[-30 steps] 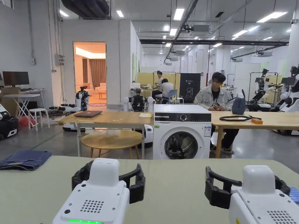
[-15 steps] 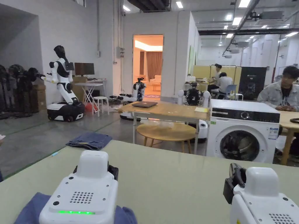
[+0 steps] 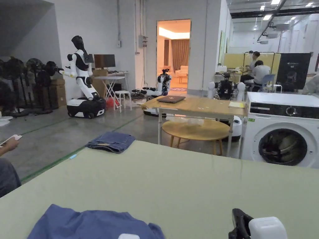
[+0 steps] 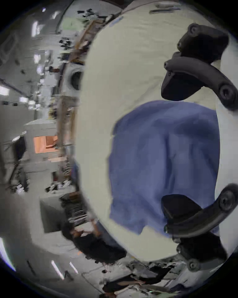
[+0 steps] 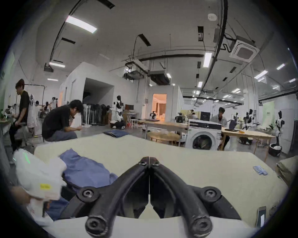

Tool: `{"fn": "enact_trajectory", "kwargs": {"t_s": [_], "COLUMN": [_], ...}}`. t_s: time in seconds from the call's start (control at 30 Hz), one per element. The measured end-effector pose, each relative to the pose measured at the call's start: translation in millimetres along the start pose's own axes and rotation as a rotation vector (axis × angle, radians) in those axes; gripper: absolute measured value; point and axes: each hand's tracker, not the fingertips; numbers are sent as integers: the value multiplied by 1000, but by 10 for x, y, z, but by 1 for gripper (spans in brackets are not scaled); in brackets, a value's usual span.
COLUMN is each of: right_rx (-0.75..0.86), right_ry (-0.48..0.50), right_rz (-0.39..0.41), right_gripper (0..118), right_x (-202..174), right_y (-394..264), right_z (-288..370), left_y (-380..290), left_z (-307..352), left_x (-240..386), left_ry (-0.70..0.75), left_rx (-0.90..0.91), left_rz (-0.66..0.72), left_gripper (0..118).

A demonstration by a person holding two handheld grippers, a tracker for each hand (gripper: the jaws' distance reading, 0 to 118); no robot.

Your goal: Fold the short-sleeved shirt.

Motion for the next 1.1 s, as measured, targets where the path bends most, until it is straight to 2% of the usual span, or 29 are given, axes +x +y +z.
{"fn": "enact_trajectory", "kwargs": {"t_s": [0.07,0.1,0.13,0.17,0.2,0.23,0.27,0.3,0.33,0.37,0.43,0.53,0.63,0.77,0.87,1.0,1.1], "right_rx": [-44,-58,-74,-86,-91,-95,-96,-95,-91,-81,-37,30,95,183,230,257,247], "right_ry": [-9,-21,-35,-46,-58,-65,-71,-81,-84,-85,-93,-99,-111,-160,-220,-318,-380], "right_rz": [-17,-29,-36,-38,-38,-42,-50,-68,-90,-108,-135,-156,-169,-176,-174,-159,-147], "right_gripper": [0,0,0,0,0,0,0,0,0,0,0,0,0,0,0,0,0], "right_x": [104,166,227,271,315,366,405,443,476,501,544,637,792,1015,1189,1432,1598], "right_y": [-100,-137,-158,-189,-216,-233,-236,-222,-198,-175,-78,70,251,443,521,507,420], "right_z": [-48,-68,-90,-95,-90,-96,-111,-102,-79,-45,66,279,542,944,1262,1650,1882], "left_y": [-106,-163,-211,-240,-195,-129,-79,-14,34,71,143,317,614,1009,1100,814,316], "left_z": [-398,-607,-772,-784,-594,-539,-508,-480,-375,-350,-216,244,813,1456,1787,1780,1451], "left_x": [126,167,183,177,184,160,113,38,-87,-201,-420,-450,-266,226,907,2025,2799], "left_ry": [-73,-79,-66,-4,-38,-48,-65,-76,-82,-97,-137,-161,-216,-477,-625,-749,-829], "left_rx": [-126,-203,-268,-217,-119,-139,-130,-129,-135,-141,-104,79,282,445,546,443,223], "left_rz": [35,67,100,100,119,140,145,146,179,247,375,435,386,296,127,-90,-215], "left_gripper": [111,100,104,104,96,80,59,32,14,7,7,7,7,7,6,6,6]}}
